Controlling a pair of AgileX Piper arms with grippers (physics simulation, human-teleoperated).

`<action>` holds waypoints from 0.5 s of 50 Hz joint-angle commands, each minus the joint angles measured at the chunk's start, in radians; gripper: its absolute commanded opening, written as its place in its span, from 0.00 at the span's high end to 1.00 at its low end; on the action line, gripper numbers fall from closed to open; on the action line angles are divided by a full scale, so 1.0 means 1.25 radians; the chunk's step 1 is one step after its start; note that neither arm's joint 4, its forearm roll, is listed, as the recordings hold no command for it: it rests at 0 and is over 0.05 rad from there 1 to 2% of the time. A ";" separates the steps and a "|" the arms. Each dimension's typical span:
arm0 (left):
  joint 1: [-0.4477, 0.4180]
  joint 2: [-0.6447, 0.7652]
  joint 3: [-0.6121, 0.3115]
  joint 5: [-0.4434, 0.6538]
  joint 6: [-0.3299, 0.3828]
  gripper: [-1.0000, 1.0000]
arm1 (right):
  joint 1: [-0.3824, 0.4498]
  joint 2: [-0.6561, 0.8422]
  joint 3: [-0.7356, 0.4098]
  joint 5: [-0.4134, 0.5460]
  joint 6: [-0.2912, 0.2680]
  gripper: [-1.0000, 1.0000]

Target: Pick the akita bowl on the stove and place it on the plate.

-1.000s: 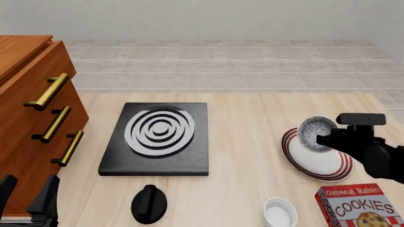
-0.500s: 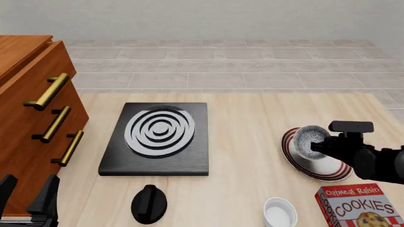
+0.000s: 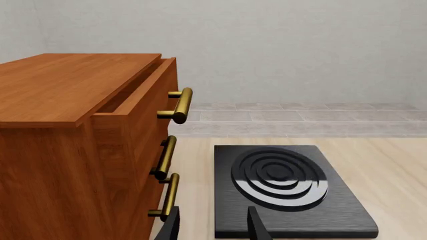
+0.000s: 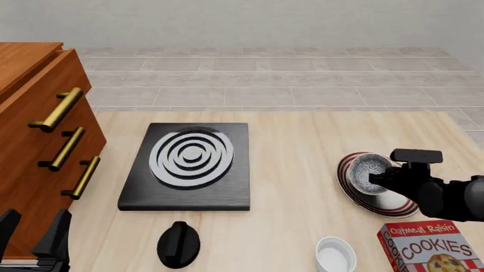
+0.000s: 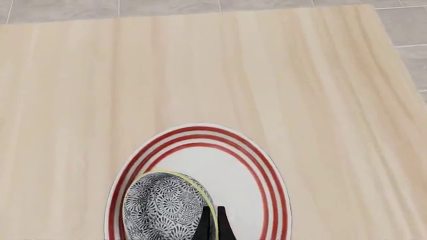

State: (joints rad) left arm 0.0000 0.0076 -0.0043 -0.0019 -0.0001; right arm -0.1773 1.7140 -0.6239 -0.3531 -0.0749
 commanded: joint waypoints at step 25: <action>0.000 0.000 0.000 0.000 0.000 0.00 | -0.016 -0.180 0.016 0.082 -0.027 0.00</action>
State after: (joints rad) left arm 0.0000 0.0076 -0.0043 -0.0019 -0.0001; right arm -0.1927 1.5885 -0.6082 -0.2984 -0.0874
